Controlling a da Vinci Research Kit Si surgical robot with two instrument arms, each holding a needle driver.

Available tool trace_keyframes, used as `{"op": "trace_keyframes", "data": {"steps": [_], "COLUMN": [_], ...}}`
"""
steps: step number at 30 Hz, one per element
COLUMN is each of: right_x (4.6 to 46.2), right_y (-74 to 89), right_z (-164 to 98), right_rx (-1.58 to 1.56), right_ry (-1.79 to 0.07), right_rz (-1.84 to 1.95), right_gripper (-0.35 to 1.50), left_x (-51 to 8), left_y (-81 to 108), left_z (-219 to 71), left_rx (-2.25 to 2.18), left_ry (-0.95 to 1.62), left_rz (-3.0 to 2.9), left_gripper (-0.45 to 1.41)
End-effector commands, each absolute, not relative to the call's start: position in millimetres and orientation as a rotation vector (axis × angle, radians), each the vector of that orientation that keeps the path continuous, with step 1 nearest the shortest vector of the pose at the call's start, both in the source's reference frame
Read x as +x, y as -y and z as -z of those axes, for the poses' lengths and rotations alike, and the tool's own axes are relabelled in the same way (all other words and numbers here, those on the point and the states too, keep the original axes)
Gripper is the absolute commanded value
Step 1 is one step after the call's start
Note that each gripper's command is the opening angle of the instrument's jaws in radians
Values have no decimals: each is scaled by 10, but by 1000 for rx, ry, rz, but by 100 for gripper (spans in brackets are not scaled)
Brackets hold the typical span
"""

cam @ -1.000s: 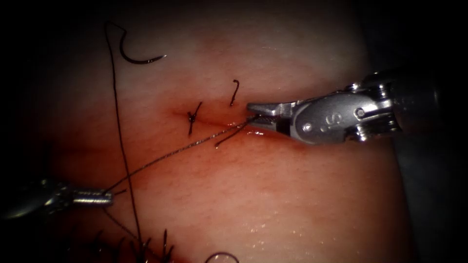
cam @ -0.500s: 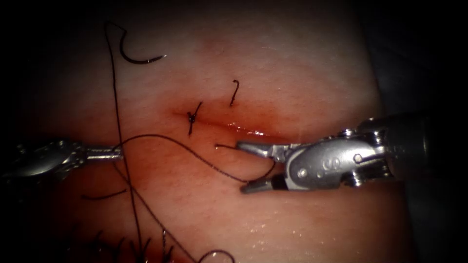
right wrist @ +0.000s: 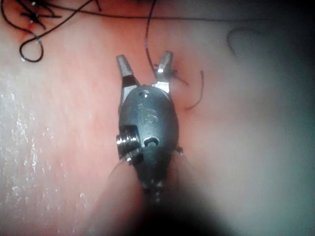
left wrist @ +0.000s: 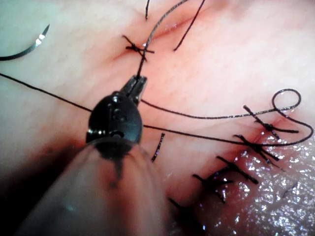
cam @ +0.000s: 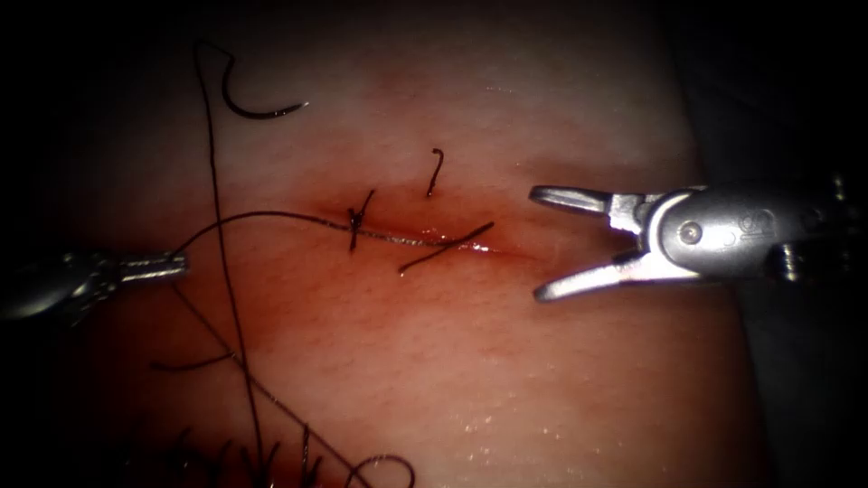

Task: Wound Closure
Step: With the left hand loop the suture two times counter-clockwise around the right gripper.

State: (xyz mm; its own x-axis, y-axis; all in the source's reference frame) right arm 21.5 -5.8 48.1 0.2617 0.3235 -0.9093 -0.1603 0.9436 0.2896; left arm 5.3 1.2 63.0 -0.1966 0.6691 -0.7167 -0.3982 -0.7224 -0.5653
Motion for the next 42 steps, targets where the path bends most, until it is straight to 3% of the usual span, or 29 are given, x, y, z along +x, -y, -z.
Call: {"op": "trace_keyframes", "data": {"steps": [1, 19, 41, 42], "right_x": [231, 334, 384, 386], "right_y": [46, 40, 71, 71], "right_z": [-492, -609, -595, -596], "right_rx": [146, 171, 30, 6], "right_ry": [-1276, -1258, -1510, -1506], "right_rz": [-326, -184, -433, -456], "right_gripper": [-35, -35, -35, 2], "left_x": [48, 31, -61, -63], "left_y": [-12, -35, -19, -16], "left_z": [-638, -638, -726, -727], "left_rx": [-1371, -1443, -1355, -1352], "left_ry": [327, 317, 297, 300], "left_rz": [-1983, -1953, -2078, -2086], "left_gripper": [-45, -45, -45, -45]}}
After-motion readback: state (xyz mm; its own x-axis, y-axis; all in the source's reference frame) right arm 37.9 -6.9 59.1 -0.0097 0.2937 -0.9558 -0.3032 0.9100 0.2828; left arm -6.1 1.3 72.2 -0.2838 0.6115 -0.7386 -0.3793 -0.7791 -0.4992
